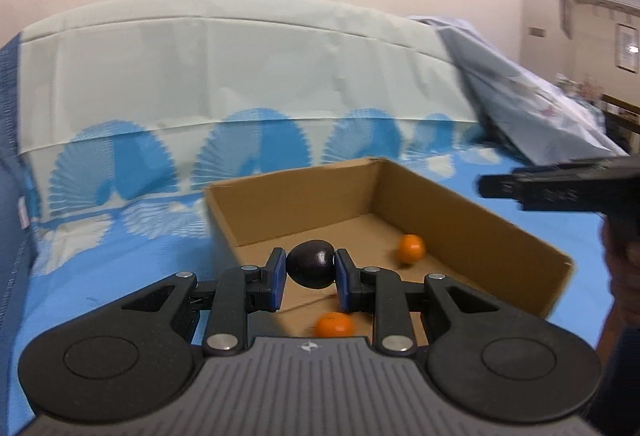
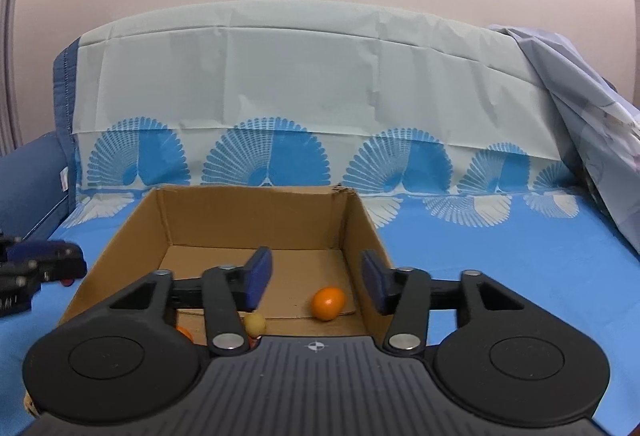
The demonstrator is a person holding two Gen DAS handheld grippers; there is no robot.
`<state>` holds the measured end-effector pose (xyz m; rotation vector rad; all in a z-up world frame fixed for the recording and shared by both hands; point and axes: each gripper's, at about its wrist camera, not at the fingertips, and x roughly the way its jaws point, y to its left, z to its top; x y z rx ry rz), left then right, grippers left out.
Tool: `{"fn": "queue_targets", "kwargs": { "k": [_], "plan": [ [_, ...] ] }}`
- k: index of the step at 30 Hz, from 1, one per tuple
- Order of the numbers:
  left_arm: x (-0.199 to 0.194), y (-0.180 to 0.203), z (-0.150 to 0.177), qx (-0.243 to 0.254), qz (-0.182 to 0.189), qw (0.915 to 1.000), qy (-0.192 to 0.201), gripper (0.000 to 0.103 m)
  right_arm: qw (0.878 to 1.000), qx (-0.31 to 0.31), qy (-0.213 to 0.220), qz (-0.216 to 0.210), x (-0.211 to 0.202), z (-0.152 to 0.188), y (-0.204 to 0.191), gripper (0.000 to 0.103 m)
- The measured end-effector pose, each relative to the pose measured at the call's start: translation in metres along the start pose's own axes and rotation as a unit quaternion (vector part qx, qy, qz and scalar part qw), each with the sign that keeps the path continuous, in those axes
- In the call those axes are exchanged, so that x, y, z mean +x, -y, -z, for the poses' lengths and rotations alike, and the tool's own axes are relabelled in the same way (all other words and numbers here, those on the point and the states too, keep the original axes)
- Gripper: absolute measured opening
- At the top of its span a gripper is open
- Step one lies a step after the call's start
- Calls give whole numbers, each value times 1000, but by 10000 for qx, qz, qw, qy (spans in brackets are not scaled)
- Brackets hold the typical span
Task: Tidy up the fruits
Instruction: 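Open both tools to drop the orange fruit and cherry into the box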
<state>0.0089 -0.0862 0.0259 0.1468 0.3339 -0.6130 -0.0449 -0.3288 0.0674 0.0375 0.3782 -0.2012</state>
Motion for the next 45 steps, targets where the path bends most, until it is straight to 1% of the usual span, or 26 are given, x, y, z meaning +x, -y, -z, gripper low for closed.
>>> {"fn": "queue_targets", "kwargs": {
  "k": [4, 5, 7, 10, 15, 18, 19, 20, 21, 22, 28, 30, 32, 33, 34, 35, 38, 42, 44, 45],
  "plan": [
    [3, 18, 6, 231, 213, 9995, -65, 29, 9999, -4, 7, 101, -1, 2, 2, 76],
    [3, 22, 7, 286, 242, 9993, -85, 29, 9999, -9, 5, 116, -1, 2, 2, 78],
    [5, 26, 9, 346, 292, 9989, -115, 29, 9999, -20, -2, 140, 0, 2, 2, 86],
    [7, 29, 11, 387, 325, 9986, -136, 29, 9999, -27, -15, 165, 0, 3, 2, 92],
    [8, 30, 12, 383, 317, 9986, -171, 29, 9998, -18, -30, 194, 2, 3, 2, 95],
    [8, 29, 11, 359, 312, 9987, -178, 29, 9998, -22, -37, 198, 2, 3, 2, 96],
    [9, 29, 11, 357, 305, 9987, -195, 34, 9998, -21, -39, 198, 3, 3, 1, 96],
    [9, 29, 10, 351, 291, 9987, -224, 49, 9998, -20, -41, 198, 3, 3, 1, 96],
    [10, 29, 11, 343, 291, 9987, -246, 54, 9998, -23, -42, 202, 3, 3, 1, 96],
    [10, 30, 11, 360, 285, 9986, -254, 56, 9998, -25, -40, 206, 3, 3, 1, 96],
    [8, 30, 10, 389, 199, 9989, -150, 56, 9998, -32, -43, 199, 4, 4, -1, 96],
    [8, 28, 10, 377, 139, 9991, -105, 54, 9998, -33, -33, 202, 4, 4, -1, 96],
    [7, 28, 10, 370, 55, 9993, -30, 46, 9998, -14, -11, 207, 4, 4, -2, 96],
    [6, 28, 10, 370, 28, 9993, -1, 44, 9998, 15, 5, 212, 3, 4, -2, 96],
    [6, 28, 10, 377, 1, 9993, 24, 40, 9998, 51, 21, 215, 3, 4, -3, 96],
    [5, 28, 11, 408, -32, 9991, 54, 35, 9997, 93, 43, 218, 2, 4, -4, 96],
    [1, 28, 12, 569, -192, 9981, 123, 26, 9993, 260, 136, 215, -2, 3, -9, 94],
    [-8, 19, 12, 557, -418, 9975, 120, 25, 9987, 430, 264, 113, -10, 2, -21, 85],
    [-14, 9, 9, 438, -494, 9978, 83, 25, 9983, 473, 337, 48, -14, 2, -29, 78],
    [-18, 1, 6, 344, -479, 9982, 52, 25, 9981, 497, 361, -1, -16, 2, -33, 71]
  ]
}}
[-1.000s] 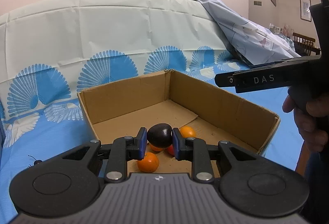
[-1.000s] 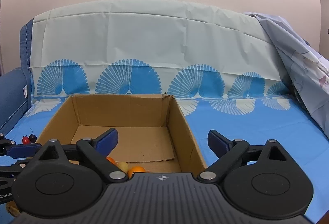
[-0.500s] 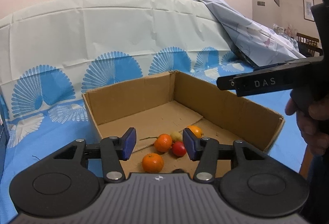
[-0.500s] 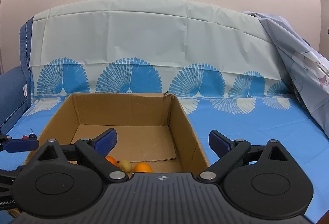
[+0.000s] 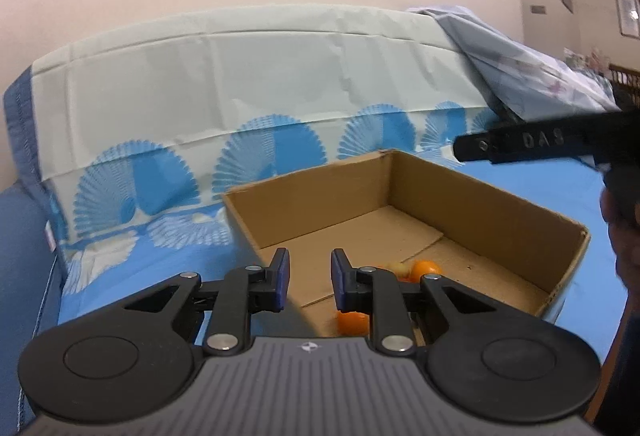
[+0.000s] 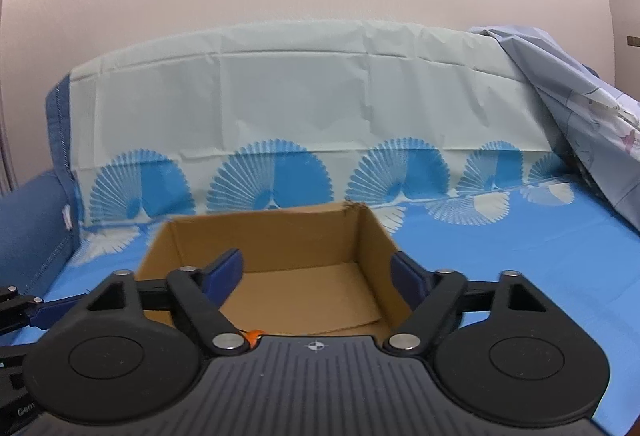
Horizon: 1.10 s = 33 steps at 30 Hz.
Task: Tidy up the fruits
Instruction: 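Move both open tools back toward the tomato and cherry on the cloth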
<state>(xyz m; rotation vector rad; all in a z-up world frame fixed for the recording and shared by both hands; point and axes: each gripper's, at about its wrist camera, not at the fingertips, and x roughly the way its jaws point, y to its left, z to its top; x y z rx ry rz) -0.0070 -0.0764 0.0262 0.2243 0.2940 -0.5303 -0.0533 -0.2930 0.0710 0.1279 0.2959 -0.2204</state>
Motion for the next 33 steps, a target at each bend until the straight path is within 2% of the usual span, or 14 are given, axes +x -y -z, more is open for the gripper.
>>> {"fn": "queue_targets", "kwargs": {
  "k": [1, 4, 8, 10, 11, 12, 13, 14, 15, 18, 19, 20, 25, 33],
  "plan": [
    [-3, -7, -2, -67, 22, 10000, -13, 25, 10000, 25, 11, -54, -1, 0, -4, 62],
    [-5, -32, -11, -114, 15, 9998, -156, 25, 9997, 35, 34, -250, -4, 0, -17, 47],
    [-9, -69, -17, 3, -260, 9995, -192, 25, 9989, -68, 16, -467, -5, 2, -36, 45],
    [-11, -92, -9, -192, -412, 9988, -197, 25, 9981, -142, -24, -594, -5, 4, -45, 45],
    [-10, -103, -5, -459, -525, 9972, -265, 23, 9977, -199, -34, -652, -4, 6, -51, 45],
    [-9, -120, -4, -910, -664, 9930, -345, 21, 9971, -259, -46, -710, -4, 7, -56, 45],
    [-12, -135, -4, -1351, -732, 9878, -256, 21, 9964, -320, -63, -777, -4, 8, -61, 45],
    [-14, -151, -1, -1833, -752, 9800, -208, 21, 9957, -377, -81, -846, -4, 9, -66, 45],
    [-15, -167, 4, -2352, -833, 9681, -226, 21, 9949, -431, -96, -911, -4, 11, -71, 45],
    [-11, -198, 17, -3299, -955, 9383, -403, 21, 9919, -554, -143, -1134, -2, 13, -86, 45],
    [-8, -202, 19, -3438, -951, 9330, -479, 21, 9907, -590, -162, -1214, 0, 14, -91, 45],
    [-4, -204, 21, -3481, -974, 9307, -568, 21, 9896, -619, -174, -1289, 1, 14, -95, 45],
    [23, -207, 23, -3198, -1147, 9341, -1097, 21, 9843, -554, -260, -1656, 9, 15, -111, 45],
    [64, -211, 43, -3120, -1170, 9264, -1752, 22, 9777, -103, -448, -2047, 33, 16, -133, 45]
  ]
}}
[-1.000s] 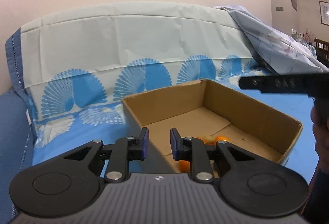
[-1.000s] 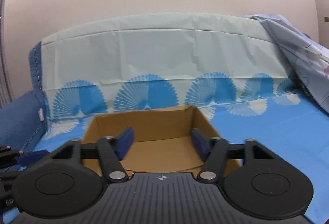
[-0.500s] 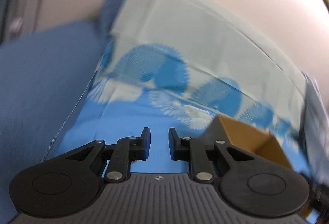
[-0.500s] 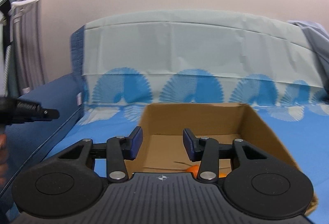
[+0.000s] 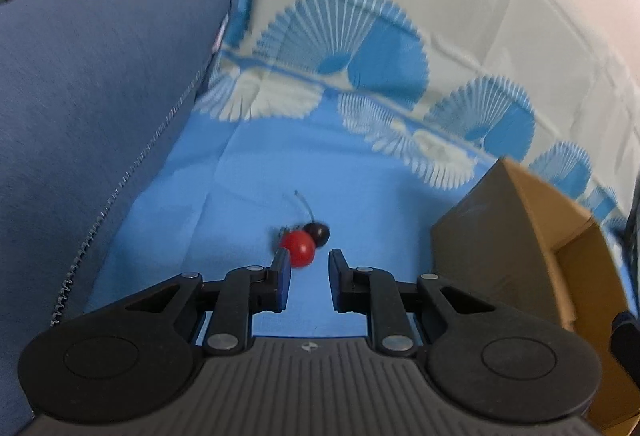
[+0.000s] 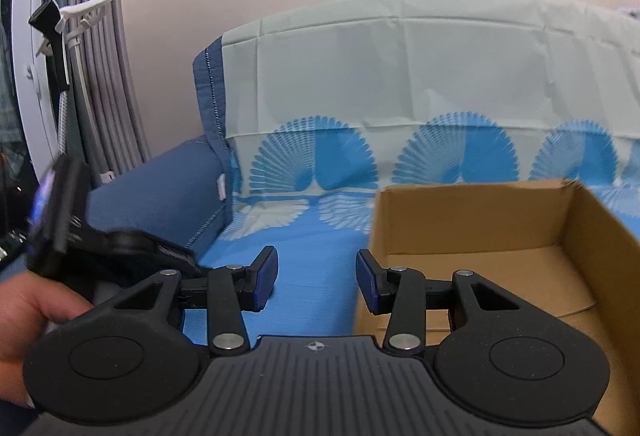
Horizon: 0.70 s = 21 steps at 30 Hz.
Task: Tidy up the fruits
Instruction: 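Move both open tools back toward the tomato and cherry on the cloth, then close the left tool on the red tomato while the right tool grasps the dark cherry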
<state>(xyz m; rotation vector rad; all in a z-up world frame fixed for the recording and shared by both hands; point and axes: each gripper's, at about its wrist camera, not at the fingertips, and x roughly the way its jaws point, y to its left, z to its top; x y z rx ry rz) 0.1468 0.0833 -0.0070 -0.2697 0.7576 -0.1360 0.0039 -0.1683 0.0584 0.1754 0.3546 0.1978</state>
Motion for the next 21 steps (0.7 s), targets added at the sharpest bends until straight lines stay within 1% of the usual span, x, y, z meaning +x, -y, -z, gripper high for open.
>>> {"fn": "queue_targets", "kwargs": {
  "k": [2, 4, 5, 6, 7, 8, 12, 14, 16, 18, 19, 21],
  "plan": [
    [11, 5, 1, 155, -60, 9998, -109, 27, 9999, 78, -13, -85, 5, 0, -3, 45],
    [19, 13, 1, 411, -244, 9988, -95, 31, 9998, 30, 19, -176, 9, -1, -10, 46],
    [23, 15, 1, 494, -309, 9983, -79, 35, 9997, -14, 46, -231, 10, 0, -14, 46],
    [29, 17, 0, 521, -336, 9980, -81, 38, 9996, -47, 70, -279, 10, 0, -17, 46],
    [35, 17, -1, 512, -336, 9981, -107, 43, 9994, -68, 81, -328, 11, 0, -20, 46],
    [42, 17, -2, 505, -339, 9980, -163, 45, 9993, -72, 75, -357, 12, 0, -21, 46],
    [68, 20, -6, 603, -596, 9959, -303, 45, 9992, -33, 21, -402, 15, 0, -23, 46],
    [78, 20, -7, 596, -628, 9955, -390, 45, 9992, -2, -1, -392, 17, 0, -22, 46],
    [84, 22, -6, 698, -694, 9943, -415, 45, 9994, 20, -11, -351, 19, 0, -21, 46],
    [88, 24, -4, 860, -834, 9918, -441, 39, 9996, 25, -10, -289, 21, 0, -23, 46],
    [90, 23, -4, 890, -854, 9912, -479, 32, 9996, 6, 2, -273, 21, 1, -25, 46],
    [89, 20, -5, 877, -862, 9913, -477, 32, 9995, -130, 60, -264, 23, 3, -34, 46]
  ]
}}
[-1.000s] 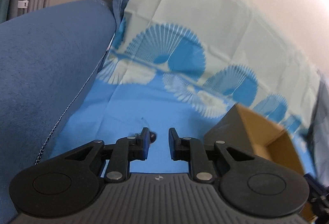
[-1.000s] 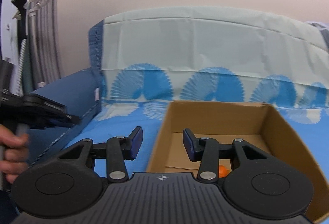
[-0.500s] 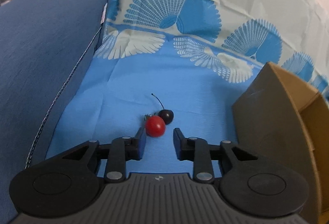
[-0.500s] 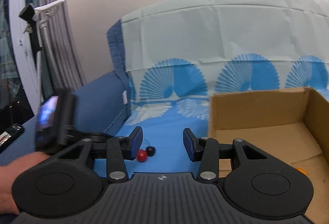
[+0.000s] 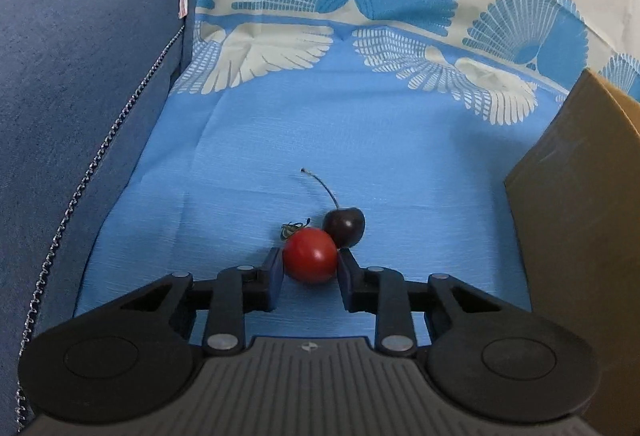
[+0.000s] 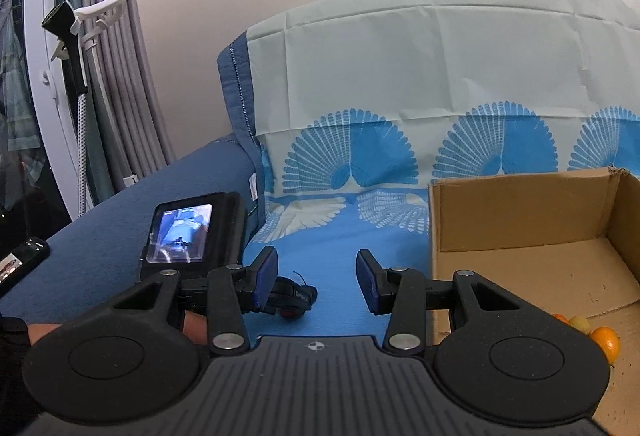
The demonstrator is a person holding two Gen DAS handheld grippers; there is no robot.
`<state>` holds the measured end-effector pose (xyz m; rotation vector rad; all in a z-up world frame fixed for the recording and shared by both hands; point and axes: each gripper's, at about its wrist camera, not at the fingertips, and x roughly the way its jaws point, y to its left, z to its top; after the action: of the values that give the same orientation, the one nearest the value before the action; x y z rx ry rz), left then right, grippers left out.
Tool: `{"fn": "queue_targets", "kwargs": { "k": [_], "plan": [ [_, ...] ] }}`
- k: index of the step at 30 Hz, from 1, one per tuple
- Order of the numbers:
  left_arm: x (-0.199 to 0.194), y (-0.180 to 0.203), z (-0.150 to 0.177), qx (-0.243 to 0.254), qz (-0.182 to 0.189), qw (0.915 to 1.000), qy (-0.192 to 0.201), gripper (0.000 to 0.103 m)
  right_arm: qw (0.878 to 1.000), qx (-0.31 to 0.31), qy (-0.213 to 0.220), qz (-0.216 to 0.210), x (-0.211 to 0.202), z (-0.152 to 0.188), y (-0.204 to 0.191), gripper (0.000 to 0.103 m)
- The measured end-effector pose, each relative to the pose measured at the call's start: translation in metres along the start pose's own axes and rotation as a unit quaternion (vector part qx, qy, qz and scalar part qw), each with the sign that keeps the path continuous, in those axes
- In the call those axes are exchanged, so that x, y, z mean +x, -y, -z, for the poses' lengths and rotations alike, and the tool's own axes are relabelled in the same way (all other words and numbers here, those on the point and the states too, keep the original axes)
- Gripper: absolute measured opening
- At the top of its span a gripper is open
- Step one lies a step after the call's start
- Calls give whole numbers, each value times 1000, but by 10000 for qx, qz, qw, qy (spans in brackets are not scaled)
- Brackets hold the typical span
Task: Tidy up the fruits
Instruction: 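Close the left tool on the red tomato while the right tool grasps the dark cherry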
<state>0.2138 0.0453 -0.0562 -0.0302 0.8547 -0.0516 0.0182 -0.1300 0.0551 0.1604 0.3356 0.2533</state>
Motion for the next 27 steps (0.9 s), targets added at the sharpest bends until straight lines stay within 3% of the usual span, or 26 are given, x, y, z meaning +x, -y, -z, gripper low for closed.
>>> {"fn": "queue_targets", "kwargs": {
  "k": [3, 6, 12, 14, 20, 27],
  "plan": [
    [-6, -14, -4, -283, -3, 9996, 42, 32, 9996, -233, 145, -30, 2, 4, -18, 46],
    [-15, -40, -6, -915, -39, 9958, 90, 32, 9987, -368, 352, -45, 4, 6, -33, 44],
    [-12, -76, 0, -1856, -418, 9812, -327, 32, 9972, -210, 649, 319, 31, 11, -47, 39],
    [-12, -85, 3, -2214, -305, 9740, -362, 32, 9968, -176, 631, 462, 51, 15, -46, 39],
    [-12, -90, 4, -2452, -255, 9684, -370, 32, 9973, 446, -252, 529, 129, 22, -15, 39],
    [-11, -89, 5, -2515, -288, 9668, -342, 32, 9933, 481, -924, 502, 192, 46, -2, 41]
  ]
}}
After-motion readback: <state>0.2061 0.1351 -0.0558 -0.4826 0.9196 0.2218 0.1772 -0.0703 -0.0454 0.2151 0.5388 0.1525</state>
